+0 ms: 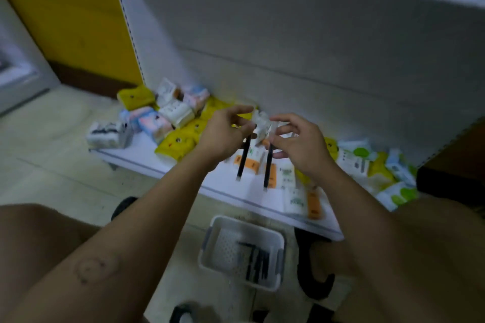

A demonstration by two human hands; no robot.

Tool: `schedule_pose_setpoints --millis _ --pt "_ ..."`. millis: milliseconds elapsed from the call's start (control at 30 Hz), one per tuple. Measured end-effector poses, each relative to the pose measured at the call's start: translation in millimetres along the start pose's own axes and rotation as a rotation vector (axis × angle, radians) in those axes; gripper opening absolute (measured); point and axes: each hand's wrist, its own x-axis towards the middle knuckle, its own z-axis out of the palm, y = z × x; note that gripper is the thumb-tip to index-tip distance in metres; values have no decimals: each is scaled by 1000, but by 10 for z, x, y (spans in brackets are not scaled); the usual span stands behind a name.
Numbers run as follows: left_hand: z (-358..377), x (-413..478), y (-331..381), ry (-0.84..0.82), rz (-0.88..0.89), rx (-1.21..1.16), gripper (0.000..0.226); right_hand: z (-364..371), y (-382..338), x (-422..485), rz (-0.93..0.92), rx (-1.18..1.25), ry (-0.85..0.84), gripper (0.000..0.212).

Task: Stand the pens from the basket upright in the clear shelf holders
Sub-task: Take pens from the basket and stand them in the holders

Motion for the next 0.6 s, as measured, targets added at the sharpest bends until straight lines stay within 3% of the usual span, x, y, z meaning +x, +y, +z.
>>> schedule_pose_setpoints --millis 233,600 --pt "224 -163 1003 -94 298 79 33 -596 -794 -207 -206 41 173 36" --pt "776 -465 2475 -104 594 171 25 -1620 -1782 -822 -496 32 398 26"
